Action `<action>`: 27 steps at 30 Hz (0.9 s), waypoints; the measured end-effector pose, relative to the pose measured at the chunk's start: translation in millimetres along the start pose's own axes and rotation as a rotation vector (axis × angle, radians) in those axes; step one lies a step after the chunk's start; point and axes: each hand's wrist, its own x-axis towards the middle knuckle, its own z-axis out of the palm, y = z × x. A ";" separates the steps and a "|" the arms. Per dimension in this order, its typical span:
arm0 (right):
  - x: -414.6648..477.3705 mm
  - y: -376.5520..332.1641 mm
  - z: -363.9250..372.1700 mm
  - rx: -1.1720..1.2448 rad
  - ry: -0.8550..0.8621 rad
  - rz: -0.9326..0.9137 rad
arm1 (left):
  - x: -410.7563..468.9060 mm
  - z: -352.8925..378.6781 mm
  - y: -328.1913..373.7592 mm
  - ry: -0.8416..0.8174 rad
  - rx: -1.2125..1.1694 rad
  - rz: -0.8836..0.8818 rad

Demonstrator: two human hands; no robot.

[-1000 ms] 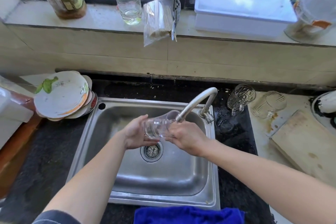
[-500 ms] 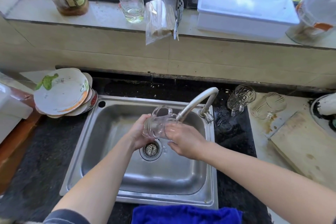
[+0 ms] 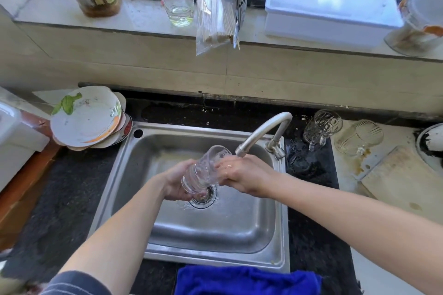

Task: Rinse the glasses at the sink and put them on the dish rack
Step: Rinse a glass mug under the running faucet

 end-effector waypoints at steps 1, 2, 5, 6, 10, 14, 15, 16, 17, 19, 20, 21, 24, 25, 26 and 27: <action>3.3 -5.2 -1.0 0.045 0.006 0.033 | 1.2 2.0 -4.7 0.000 -0.101 0.058; 8.8 -12.3 -1.1 0.101 0.025 0.070 | 4.0 4.5 -8.9 -0.004 -0.220 0.138; 19.9 -32.5 4.1 0.263 0.116 0.200 | 11.0 11.8 -17.2 -0.035 -0.461 0.297; 17.8 -34.0 6.7 0.286 0.130 0.224 | 10.2 12.0 -17.7 -0.029 -0.464 0.311; -5.9 -22.6 7.6 0.189 0.072 0.125 | 5.3 5.5 -14.8 0.023 -0.247 0.224; 2.8 -15.8 15.7 0.033 -0.053 0.060 | 3.0 14.4 -7.6 0.005 -0.147 0.133; 2.6 -14.3 15.6 0.030 -0.065 0.047 | 2.6 12.7 -5.5 0.019 -0.127 0.117; -1.7 -11.0 13.6 0.040 -0.056 0.018 | -0.4 10.1 -2.9 0.037 -0.114 0.094; -9.3 -7.0 10.4 0.051 -0.033 -0.018 | -3.6 6.2 -1.8 0.053 -0.103 0.070; -18.0 -2.1 7.1 0.035 0.027 -0.066 | -6.3 -1.4 -0.1 0.085 -0.067 0.032; -15.9 -3.1 6.7 0.023 0.038 -0.059 | -7.1 0.6 0.5 0.093 -0.051 0.014; -10.8 -6.8 8.3 0.019 0.033 -0.031 | -6.6 4.5 0.0 0.082 -0.042 0.005; 0.2 -16.2 15.0 0.057 0.008 0.006 | -6.8 12.2 1.4 0.044 -0.015 -0.010; -2.7 -14.1 15.2 0.078 0.018 -0.021 | -9.7 10.9 1.4 0.041 -0.013 -0.020; -7.1 -11.2 14.9 0.099 0.041 -0.041 | -11.7 7.7 0.7 0.040 -0.016 -0.028; -9.9 -8.5 13.9 0.109 0.075 -0.051 | -13.5 4.1 -0.2 0.037 -0.031 -0.023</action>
